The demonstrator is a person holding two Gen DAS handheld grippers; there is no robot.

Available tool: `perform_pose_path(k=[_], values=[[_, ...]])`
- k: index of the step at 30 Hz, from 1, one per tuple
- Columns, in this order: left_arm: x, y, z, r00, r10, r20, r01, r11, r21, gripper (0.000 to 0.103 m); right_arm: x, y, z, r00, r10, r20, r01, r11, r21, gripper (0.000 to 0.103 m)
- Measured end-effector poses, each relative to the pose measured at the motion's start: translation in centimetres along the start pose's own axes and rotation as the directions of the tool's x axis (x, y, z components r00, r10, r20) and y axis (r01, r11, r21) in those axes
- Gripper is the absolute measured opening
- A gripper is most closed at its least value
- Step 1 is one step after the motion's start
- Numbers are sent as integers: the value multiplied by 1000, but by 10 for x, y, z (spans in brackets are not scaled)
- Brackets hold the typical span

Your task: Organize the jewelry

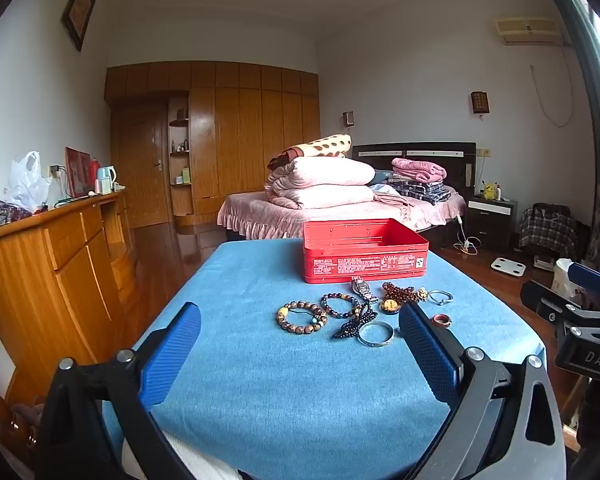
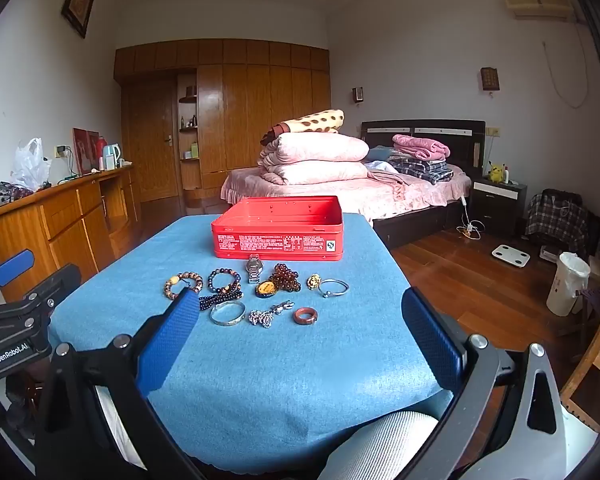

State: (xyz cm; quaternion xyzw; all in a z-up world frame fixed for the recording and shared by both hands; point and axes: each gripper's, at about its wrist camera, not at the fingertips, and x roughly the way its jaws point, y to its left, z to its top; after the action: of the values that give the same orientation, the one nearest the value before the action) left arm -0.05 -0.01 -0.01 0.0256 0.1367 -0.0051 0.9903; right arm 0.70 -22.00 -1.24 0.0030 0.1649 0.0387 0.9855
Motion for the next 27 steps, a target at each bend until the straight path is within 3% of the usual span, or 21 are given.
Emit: perform_pose_path(k=[27], values=[[0,0,-1,1000,6,-4,-6,1000,-3,97,0,0,0,1000,0,0,0,1000,2,98]])
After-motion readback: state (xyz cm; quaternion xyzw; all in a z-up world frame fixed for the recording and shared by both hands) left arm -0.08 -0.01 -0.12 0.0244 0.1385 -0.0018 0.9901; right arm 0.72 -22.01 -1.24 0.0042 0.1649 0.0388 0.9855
